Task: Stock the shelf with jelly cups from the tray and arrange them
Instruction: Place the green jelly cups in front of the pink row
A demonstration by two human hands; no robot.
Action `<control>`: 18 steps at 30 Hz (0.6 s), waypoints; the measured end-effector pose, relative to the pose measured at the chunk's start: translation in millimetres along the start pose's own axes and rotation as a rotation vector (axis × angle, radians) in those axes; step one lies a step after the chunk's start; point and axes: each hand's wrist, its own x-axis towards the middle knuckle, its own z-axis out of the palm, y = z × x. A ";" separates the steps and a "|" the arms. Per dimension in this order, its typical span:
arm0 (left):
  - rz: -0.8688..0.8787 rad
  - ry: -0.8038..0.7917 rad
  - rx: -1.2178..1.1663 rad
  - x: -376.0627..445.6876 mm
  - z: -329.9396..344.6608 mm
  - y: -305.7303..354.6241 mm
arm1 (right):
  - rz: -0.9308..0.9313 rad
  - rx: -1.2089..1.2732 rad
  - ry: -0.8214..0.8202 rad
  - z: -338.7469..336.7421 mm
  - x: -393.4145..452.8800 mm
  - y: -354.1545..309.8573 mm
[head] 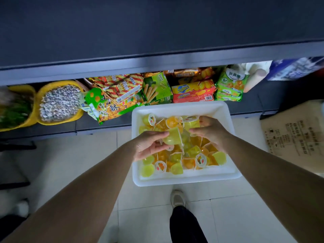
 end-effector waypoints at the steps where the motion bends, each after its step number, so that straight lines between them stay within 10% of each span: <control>1: 0.033 -0.019 -0.020 -17.9 0.7 4.7 | -0.021 0.048 0.013 5.6 -15.6 -10.3; 10: 0.413 -0.107 0.138 -240.1 -7.6 70.9 | -0.339 0.248 0.112 84.4 -208.9 -147.0; 18: 0.811 0.190 0.350 -475.0 -19.6 130.4 | -0.652 0.374 0.116 155.5 -391.2 -274.7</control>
